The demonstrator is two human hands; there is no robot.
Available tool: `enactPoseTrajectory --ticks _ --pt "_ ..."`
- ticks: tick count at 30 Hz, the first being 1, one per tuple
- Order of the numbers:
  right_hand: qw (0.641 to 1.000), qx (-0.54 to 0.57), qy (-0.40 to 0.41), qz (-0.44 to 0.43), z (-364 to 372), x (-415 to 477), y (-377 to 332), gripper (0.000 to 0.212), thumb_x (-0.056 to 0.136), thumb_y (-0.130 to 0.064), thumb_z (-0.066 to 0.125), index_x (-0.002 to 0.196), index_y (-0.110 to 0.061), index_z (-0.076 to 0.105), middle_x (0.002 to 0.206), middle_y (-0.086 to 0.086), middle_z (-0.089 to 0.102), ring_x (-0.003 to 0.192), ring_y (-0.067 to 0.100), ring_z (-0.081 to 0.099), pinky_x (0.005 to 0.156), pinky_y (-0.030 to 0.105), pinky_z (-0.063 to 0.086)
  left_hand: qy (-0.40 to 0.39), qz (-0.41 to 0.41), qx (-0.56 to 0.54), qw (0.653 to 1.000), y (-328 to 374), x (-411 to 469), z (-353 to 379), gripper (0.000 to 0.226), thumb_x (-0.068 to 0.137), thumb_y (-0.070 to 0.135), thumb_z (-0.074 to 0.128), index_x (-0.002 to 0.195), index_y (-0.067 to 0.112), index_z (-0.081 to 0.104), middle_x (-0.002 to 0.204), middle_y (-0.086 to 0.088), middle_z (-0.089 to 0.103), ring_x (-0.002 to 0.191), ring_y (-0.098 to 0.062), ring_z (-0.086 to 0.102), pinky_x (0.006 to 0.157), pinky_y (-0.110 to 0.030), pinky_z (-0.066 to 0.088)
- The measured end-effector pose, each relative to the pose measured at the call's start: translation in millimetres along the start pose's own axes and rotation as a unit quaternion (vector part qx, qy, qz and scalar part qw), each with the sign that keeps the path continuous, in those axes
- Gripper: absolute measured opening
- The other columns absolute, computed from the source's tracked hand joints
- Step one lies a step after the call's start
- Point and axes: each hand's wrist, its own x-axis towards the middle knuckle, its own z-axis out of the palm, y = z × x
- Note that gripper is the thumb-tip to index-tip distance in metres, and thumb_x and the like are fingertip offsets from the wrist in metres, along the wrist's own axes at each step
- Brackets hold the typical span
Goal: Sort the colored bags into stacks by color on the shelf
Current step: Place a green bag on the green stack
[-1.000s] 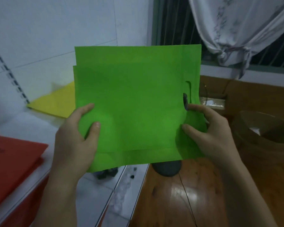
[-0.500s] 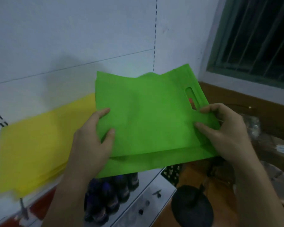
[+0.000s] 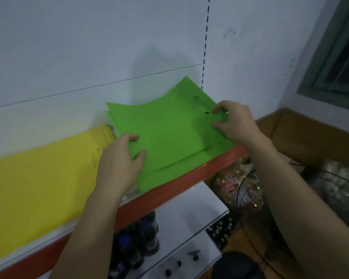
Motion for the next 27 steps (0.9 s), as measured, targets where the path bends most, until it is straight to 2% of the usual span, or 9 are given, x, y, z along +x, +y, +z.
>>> enactPoseTrajectory --ticks 2,4,7,10,13,16,19,23,27 --pt "1.0 -0.011 -0.007 -0.001 4.2 22.3 7.3 0.038 0.077 -0.017 0.082 0.112 -0.023 0.069 0.115 0.003 0.069 0.106 0.026 0.061 0.09 0.033 0.05 -0.017 -0.015 0.019 1.0 9.8 14.2 7.8 0.046 0.087 0.027 0.072 0.13 0.017 0.059 0.131 -0.006 0.063 0.121 -0.029 0.056 0.097 -0.036 0.042" --pt "1.0 -0.023 -0.019 -0.002 5.8 38.3 14.9 0.039 0.077 -0.015 0.08 0.114 -0.023 0.068 0.117 0.005 0.068 0.106 0.028 0.062 0.092 0.037 0.052 -0.032 -0.021 0.037 0.999 18.1 26.0 14.4 0.05 0.087 0.027 0.072 0.133 0.016 0.057 0.132 -0.009 0.062 0.12 -0.03 0.056 0.096 -0.036 0.042" --pt "0.998 -0.046 -0.045 -0.004 8.4 52.4 25.5 0.04 0.079 -0.016 0.079 0.116 -0.024 0.067 0.119 0.006 0.068 0.103 0.027 0.062 0.088 0.037 0.053 -0.038 -0.022 0.059 0.997 22.7 37.5 23.3 0.054 0.086 0.027 0.072 0.135 0.015 0.056 0.13 -0.013 0.062 0.12 -0.032 0.056 0.096 -0.039 0.044" --pt "0.997 -0.051 -0.065 0.0 10.8 52.3 32.2 0.038 0.082 -0.021 0.078 0.118 -0.022 0.066 0.125 0.007 0.063 0.104 0.026 0.059 0.088 0.035 0.051 -0.051 -0.068 0.119 0.989 19.0 39.0 26.2 0.061 0.085 0.042 0.068 0.14 0.023 0.049 0.135 -0.014 0.054 0.125 -0.036 0.048 0.098 -0.047 0.043" --pt "0.997 -0.072 -0.033 -0.023 11.5 40.9 30.7 0.037 0.084 -0.026 0.076 0.118 -0.02 0.066 0.136 0.009 0.054 0.123 0.031 0.049 0.102 0.045 0.044 -0.043 -0.095 0.153 0.983 11.7 34.4 18.8 0.063 0.086 0.051 0.065 0.142 0.028 0.046 0.146 -0.012 0.041 0.133 -0.036 0.038 0.102 -0.054 0.036" --pt "0.997 -0.063 -0.001 -0.047 7.9 26.2 11.1 0.033 0.088 -0.03 0.071 0.12 -0.021 0.066 0.136 0.007 0.054 0.125 0.033 0.046 0.103 0.05 0.042 -0.017 -0.075 0.129 0.989 2.0 28.6 2.8 0.058 0.087 0.049 0.063 0.139 0.028 0.05 0.144 -0.006 0.045 0.133 -0.032 0.038 0.1 -0.053 0.036" --pt "0.995 -0.037 -0.009 -0.095 5.6 4.7 -22.9 0.035 0.091 -0.034 0.067 0.123 -0.022 0.063 0.133 0.005 0.058 0.123 0.029 0.049 0.104 0.046 0.041 0.013 -0.04 0.121 0.992 -7.9 12.9 -18.7 0.049 0.087 0.045 0.064 0.133 0.03 0.056 0.138 0.001 0.05 0.13 -0.028 0.038 0.096 -0.052 0.038" --pt "0.988 0.013 -0.056 -0.143 15.6 -42.1 -77.3 0.039 0.092 -0.034 0.067 0.129 -0.023 0.06 0.133 -0.003 0.057 0.126 0.017 0.048 0.102 0.026 0.03 0.056 -0.004 0.091 0.994 -37.2 -24.3 -57.2 0.04 0.088 0.043 0.061 0.127 0.033 0.059 0.132 0.008 0.051 0.128 -0.021 0.039 0.097 -0.049 0.037" --pt "0.975 0.115 -0.061 -0.177 46.6 -97.9 -136.6 0.036 0.089 -0.028 0.071 0.124 -0.024 0.064 0.124 -0.008 0.062 0.117 0.011 0.055 0.095 0.022 0.035 0.121 0.004 0.059 0.991 -86.3 -75.4 -109.1 0.04 0.083 0.031 0.055 0.122 0.029 0.061 0.128 0.008 0.056 0.124 -0.02 0.047 0.1 -0.046 0.041"
